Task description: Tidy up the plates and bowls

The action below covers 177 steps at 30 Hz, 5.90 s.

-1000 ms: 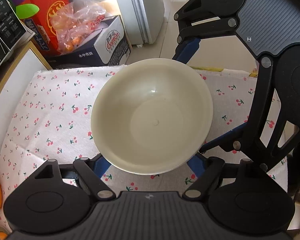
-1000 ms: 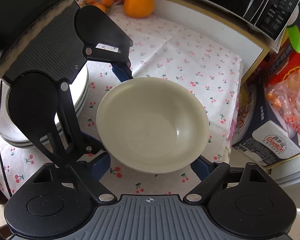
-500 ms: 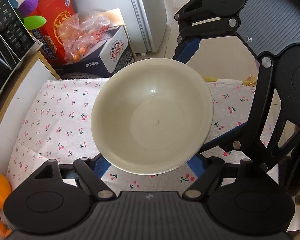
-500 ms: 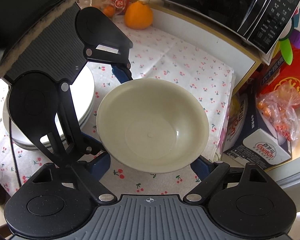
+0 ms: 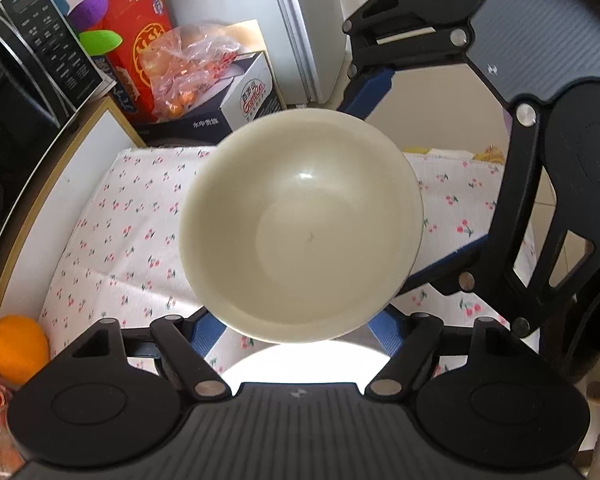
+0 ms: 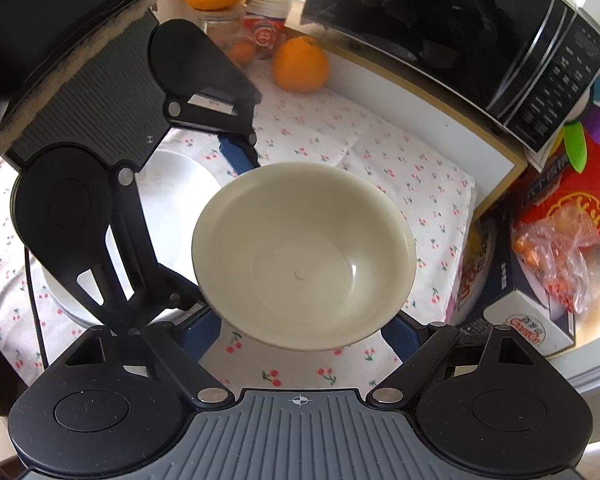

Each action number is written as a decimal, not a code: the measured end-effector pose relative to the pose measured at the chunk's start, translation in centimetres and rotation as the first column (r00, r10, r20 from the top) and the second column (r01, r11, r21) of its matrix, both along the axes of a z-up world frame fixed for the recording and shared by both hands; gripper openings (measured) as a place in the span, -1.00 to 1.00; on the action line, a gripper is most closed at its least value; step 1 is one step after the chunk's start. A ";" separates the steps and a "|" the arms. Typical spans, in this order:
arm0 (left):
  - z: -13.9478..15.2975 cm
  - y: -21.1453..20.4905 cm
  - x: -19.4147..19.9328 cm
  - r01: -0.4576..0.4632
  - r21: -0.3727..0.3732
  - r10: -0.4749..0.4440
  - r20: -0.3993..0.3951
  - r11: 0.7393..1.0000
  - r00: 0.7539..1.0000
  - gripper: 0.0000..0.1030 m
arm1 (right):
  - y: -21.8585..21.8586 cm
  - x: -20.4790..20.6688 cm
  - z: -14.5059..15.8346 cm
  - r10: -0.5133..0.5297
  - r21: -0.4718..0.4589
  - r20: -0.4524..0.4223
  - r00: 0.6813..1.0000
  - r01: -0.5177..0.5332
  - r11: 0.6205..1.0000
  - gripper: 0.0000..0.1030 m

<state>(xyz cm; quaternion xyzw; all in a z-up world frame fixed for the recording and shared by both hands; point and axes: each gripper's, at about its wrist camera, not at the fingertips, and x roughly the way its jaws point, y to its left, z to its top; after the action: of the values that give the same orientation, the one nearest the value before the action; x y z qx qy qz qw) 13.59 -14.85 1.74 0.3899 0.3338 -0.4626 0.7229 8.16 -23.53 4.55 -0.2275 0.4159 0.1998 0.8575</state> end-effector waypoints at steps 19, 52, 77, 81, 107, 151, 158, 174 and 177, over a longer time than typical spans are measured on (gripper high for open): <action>-0.5 5.1 -0.5 -0.086 0.089 0.090 -0.037 0.992 0.995 0.41 | 7.1 -0.3 -0.9 0.145 0.004 -0.034 0.989 -0.145 0.989 0.72; -2.5 7.4 -1.5 -0.090 0.134 0.111 -0.154 0.987 0.982 0.41 | 9.8 0.1 -1.8 0.186 0.094 -0.129 0.974 -0.175 0.980 0.72; -2.5 8.6 -2.1 -0.091 0.142 0.119 -0.206 0.986 0.971 0.41 | 9.1 2.7 -3.1 0.129 0.245 -0.243 0.961 -0.067 0.967 0.74; -2.4 8.8 -2.2 -0.105 0.138 0.132 -0.206 0.985 0.970 0.42 | 9.3 2.3 -3.0 0.149 0.245 -0.252 0.956 -0.086 0.966 0.74; -2.3 7.9 -3.0 -0.160 0.144 0.173 -0.077 0.976 0.982 0.73 | 8.3 1.8 -1.9 0.127 0.254 -0.232 0.964 -0.066 0.965 0.73; 0.0 13.0 -11.9 -0.939 -0.224 0.929 -0.205 0.261 0.307 0.99 | 3.5 -11.6 0.0 -0.485 0.303 -0.021 0.874 0.468 0.830 0.89; -0.1 12.2 -13.0 -0.935 -0.248 0.937 -0.180 0.253 0.301 0.99 | 3.6 -11.4 -0.6 -0.539 0.294 -0.013 0.842 0.519 0.803 0.89; -0.1 11.5 -13.6 -0.932 -0.250 0.944 -0.132 0.262 0.301 0.99 | 3.4 -11.1 -1.2 -0.560 0.275 -0.026 0.828 0.544 0.793 0.89; -0.1 11.4 -13.7 -0.932 -0.249 0.944 -0.131 0.265 0.303 0.99 | 3.4 -11.0 -1.2 -0.561 0.272 -0.026 0.828 0.546 0.793 0.89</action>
<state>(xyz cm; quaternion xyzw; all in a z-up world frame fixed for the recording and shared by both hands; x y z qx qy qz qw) -0.09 -3.42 1.69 0.0215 0.4145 0.0203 0.9096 -2.86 -20.14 3.35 0.0163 0.4092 -0.0117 0.9122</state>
